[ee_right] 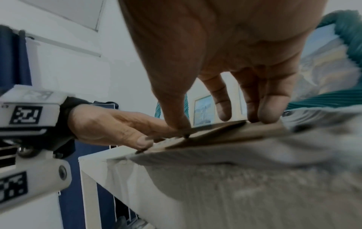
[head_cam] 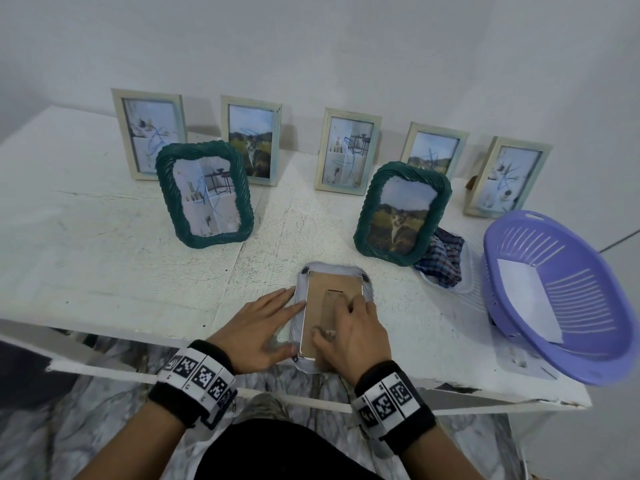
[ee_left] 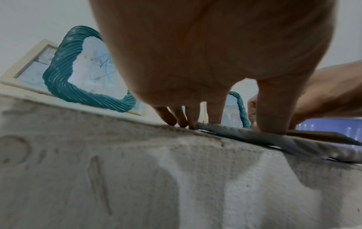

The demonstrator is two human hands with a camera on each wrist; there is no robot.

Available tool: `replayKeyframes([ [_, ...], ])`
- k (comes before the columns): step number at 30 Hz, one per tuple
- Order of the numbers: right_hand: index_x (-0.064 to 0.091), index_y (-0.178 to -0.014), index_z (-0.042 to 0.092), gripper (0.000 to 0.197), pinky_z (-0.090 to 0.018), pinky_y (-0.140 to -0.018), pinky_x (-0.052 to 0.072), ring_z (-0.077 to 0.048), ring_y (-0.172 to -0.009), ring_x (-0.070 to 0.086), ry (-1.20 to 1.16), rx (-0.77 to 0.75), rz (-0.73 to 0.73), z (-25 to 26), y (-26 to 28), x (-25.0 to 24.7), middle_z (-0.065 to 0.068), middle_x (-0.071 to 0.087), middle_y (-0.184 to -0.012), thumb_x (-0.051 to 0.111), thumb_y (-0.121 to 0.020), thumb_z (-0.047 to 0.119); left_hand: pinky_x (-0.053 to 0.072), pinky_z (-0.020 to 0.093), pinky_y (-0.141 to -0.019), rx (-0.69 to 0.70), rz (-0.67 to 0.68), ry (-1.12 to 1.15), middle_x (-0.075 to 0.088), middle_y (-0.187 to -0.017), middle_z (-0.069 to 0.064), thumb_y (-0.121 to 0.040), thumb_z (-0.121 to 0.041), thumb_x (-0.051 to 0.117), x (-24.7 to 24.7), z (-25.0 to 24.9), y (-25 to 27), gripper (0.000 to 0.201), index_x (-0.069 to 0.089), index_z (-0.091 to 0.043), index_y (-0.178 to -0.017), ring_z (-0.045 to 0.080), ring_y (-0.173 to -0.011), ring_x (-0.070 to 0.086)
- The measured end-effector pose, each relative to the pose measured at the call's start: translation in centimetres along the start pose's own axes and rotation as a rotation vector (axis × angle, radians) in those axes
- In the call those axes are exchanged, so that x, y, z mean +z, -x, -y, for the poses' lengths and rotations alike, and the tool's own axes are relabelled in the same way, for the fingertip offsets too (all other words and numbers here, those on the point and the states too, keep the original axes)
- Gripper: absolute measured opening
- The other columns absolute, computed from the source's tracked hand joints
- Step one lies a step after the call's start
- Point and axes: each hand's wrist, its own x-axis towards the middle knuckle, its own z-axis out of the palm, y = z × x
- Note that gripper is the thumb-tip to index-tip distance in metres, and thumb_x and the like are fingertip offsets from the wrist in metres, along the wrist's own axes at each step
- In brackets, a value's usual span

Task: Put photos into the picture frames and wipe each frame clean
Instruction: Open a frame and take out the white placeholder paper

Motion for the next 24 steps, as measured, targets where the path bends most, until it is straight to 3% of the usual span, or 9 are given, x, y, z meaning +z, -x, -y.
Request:
replayKeyframes([
  [5, 0.049, -0.113, 0.019, 0.038, -0.032, -0.072, 0.044, -0.024, -0.095, 0.051, -0.153, 0.032, -0.046, -0.2, 0.3, -1.0, -0.005, 0.055, -0.106, 0.051, -0.085, 0.044, 0.006, 0.034, -0.119, -0.003, -0.002, -0.025, -0.014, -0.16, -0.01, -0.091, -0.066, 0.039, -0.1, -0.1, 0.1, 0.079, 0.001, -0.037, -0.153, 0.005, -0.146, -0.014],
  [9, 0.056, -0.109, 0.028, 0.023, -0.035, -0.078, 0.053, -0.013, -0.087, 0.062, -0.563, 0.128, -0.08, -2.3, 1.2, -1.9, 0.006, 0.066, -0.099, 0.055, -0.086, 0.033, 0.005, 0.036, -0.119, -0.008, 0.005, -0.007, -0.016, -0.159, -0.011, -0.09, -0.068, 0.037, 0.2, 0.1, 0.0, 0.079, -0.001, -0.038, -0.153, 0.004, -0.145, -0.015],
  [10, 0.058, -0.106, 0.025, 0.018, -0.037, -0.076, 0.055, -0.011, -0.085, 0.064, -0.718, 0.164, -0.092, -3.1, 1.4, -2.1, 0.005, 0.068, -0.099, 0.057, -0.088, 0.025, 0.004, 0.036, -0.119, -0.01, 0.009, 0.005, -0.016, -0.158, -0.012, -0.088, -0.071, 0.034, 0.3, 0.2, 0.0, 0.08, -0.001, -0.038, -0.152, 0.003, -0.145, -0.015],
  [12, 0.061, -0.104, 0.017, 0.016, -0.033, -0.06, 0.056, -0.013, -0.071, 0.065, -1.048, 0.239, -0.108, -4.4, 2.1, -3.0, -0.005, 0.07, -0.096, 0.054, -0.093, 0.009, 0.002, 0.032, -0.118, -0.008, 0.012, 0.031, -0.016, -0.158, -0.013, -0.081, -0.08, 0.025, 0.5, 0.2, 0.0, 0.086, -0.001, -0.04, -0.152, 0.002, -0.144, -0.016],
  [14, 0.062, -0.104, 0.007, 0.019, -0.026, -0.046, 0.049, -0.019, -0.06, 0.061, -1.259, 0.294, -0.129, -5.7, 2.8, -4.4, -0.014, 0.071, -0.09, 0.048, -0.095, 0.0, 0.0, 0.029, -0.115, -0.002, 0.003, 0.059, -0.016, -0.158, -0.014, -0.074, -0.086, 0.017, 0.7, 0.3, 0.0, 0.091, -0.001, -0.041, -0.151, 0.001, -0.143, -0.018],
  [16, 0.063, -0.105, 0.004, 0.02, -0.024, -0.047, 0.049, -0.019, -0.065, 0.064, -1.329, 0.311, -0.176, -7.5, 3.4, -5.2, -0.015, 0.072, -0.09, 0.048, -0.095, -0.002, 0.0, 0.029, -0.114, -0.001, -0.005, 0.09, -0.016, -0.158, -0.015, -0.072, -0.089, 0.015, 0.9, 0.4, 0.0, 0.092, -0.001, -0.043, -0.15, 0.0, -0.142, -0.019],
  [18, 0.065, -0.105, 0.009, 0.019, -0.031, -0.057, 0.056, -0.019, -0.079, 0.069, -1.268, 0.287, -0.209, -9.4, 3.9, -5.3, -0.011, 0.072, -0.092, 0.052, -0.094, 0.001, 0.0, 0.028, -0.113, 0.001, -0.015, 0.114, -0.016, -0.158, -0.015, -0.071, -0.09, 0.015, 1.0, 0.5, 0.0, 0.091, -0.001, -0.045, -0.149, -0.001, -0.142, -0.019],
  [21, 0.067, -0.107, 0.023, 0.02, -0.033, -0.071, 0.056, -0.014, -0.088, 0.066, -0.703, 0.209, -0.243, -11.8, 4.2, -4.5, 0.004, 0.071, -0.094, 0.063, -0.089, 0.014, 0.0, 0.028, -0.115, 0.008, -0.026, 0.124, -0.016, -0.158, -0.016, -0.07, -0.092, 0.013, 1.1, 0.5, -0.1, 0.091, -0.001, -0.047, -0.148, -0.001, -0.142, -0.019],
  [24, 0.06, -0.118, 0.026, 0.032, -0.034, -0.069, 0.049, -0.025, -0.084, 0.061, -0.246, 0.153, -0.182, -11.7, 4.1, -2.9, -0.003, 0.067, -0.091, 0.062, -0.086, 0.028, 0.001, 0.028, -0.114, 0.011, -0.036, 0.123, -0.015, -0.158, -0.017, -0.072, -0.09, 0.015, 1.3, 0.5, -0.1, 0.088, 0.0, -0.048, -0.147, -0.002, -0.142, -0.019],
])
